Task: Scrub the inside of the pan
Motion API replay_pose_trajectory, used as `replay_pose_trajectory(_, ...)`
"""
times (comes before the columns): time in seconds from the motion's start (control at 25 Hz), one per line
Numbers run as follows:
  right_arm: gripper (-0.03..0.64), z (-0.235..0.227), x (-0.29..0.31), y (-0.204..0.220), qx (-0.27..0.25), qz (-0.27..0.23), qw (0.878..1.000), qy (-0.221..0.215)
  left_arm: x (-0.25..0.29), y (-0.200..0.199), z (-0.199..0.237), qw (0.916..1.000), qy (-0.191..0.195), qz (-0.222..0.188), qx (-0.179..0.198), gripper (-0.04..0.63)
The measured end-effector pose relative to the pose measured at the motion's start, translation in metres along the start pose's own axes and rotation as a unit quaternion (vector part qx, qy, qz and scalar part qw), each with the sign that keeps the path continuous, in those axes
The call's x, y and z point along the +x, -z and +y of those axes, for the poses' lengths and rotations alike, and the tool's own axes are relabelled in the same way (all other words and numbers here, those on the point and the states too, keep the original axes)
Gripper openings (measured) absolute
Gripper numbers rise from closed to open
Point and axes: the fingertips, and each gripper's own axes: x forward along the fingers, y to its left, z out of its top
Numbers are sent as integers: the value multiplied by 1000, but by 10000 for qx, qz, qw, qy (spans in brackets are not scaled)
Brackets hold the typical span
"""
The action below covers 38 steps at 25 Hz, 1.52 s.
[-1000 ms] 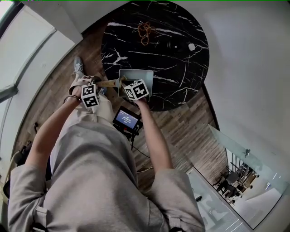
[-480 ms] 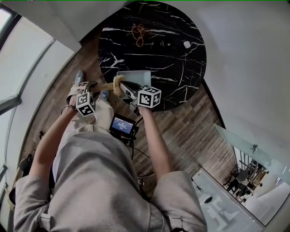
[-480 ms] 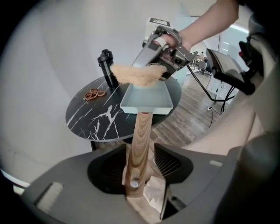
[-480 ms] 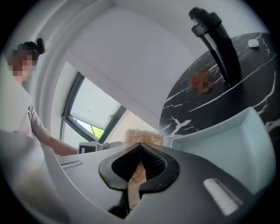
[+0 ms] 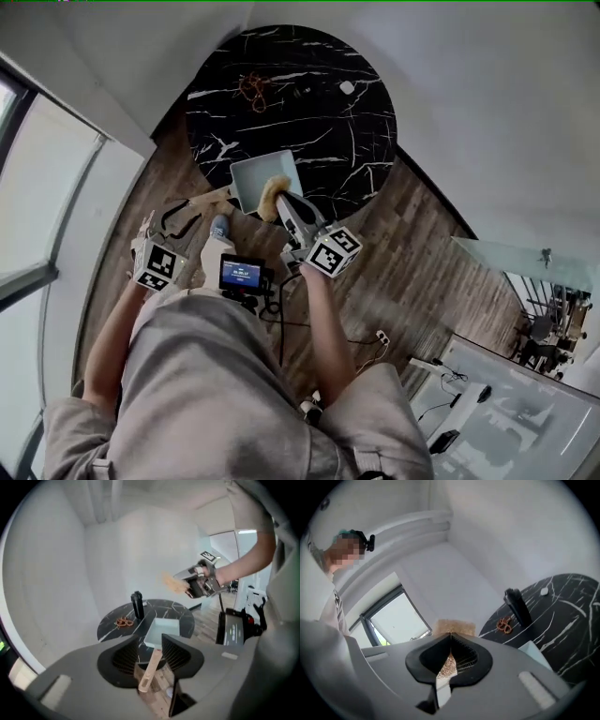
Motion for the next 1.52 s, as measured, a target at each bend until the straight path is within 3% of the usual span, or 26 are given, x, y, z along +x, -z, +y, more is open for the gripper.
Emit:
replay_pose_trajectory(0.2,21,94,-71,-21,-776,-971,9914,416,-77,-62,-11,9934,-225,-1109,-168,133)
replay_pose_trajectory(0.32,21,156,-118,-14,-1308,-1318,9801,699,-139,-91,-32,9826,-436,-1782,-300,103)
replay_pose_trajectory(0.36,21,174,-132,-12,-1562,-1418,9737,859,-159,-100,-39,9779,-527,-1987,-386,51)
replay_pose_trajectory(0.4,21,190,-146,-10,-1829,-1527,9655,1048,-177,-106,-47,9741,-588,-2132,-474,15)
replay_pose_trajectory(0.48,21,222,-175,0,-2393,-1703,9448,1452,-207,-112,-71,9700,-597,-2290,-561,5)
replay_pose_trajectory(0.68,21,298,-243,43,-3698,-1723,8822,2351,-264,-111,-140,9618,-498,-2654,-455,0)
replay_pose_trajectory(0.76,21,324,-267,55,-3889,-1801,8664,2563,-284,-113,-163,9594,-440,-2756,-400,0)
replay_pose_trajectory(0.92,20,365,-306,72,-4130,-1949,8460,2753,-319,-127,-199,9495,-420,-3090,-358,0)
replay_pose_trajectory(1.12,20,380,-330,76,-4335,-1961,8377,2679,-347,-148,-219,9413,-626,-3310,-217,0)
replay_pose_trajectory(1.24,20,384,-331,66,-4571,-1862,8326,2512,-351,-160,-219,9399,-753,-3313,-345,0)
replay_pose_trajectory(1.52,20,400,-334,59,-4688,-1846,8308,2364,-369,-176,-228,9321,-849,-3515,-216,0)
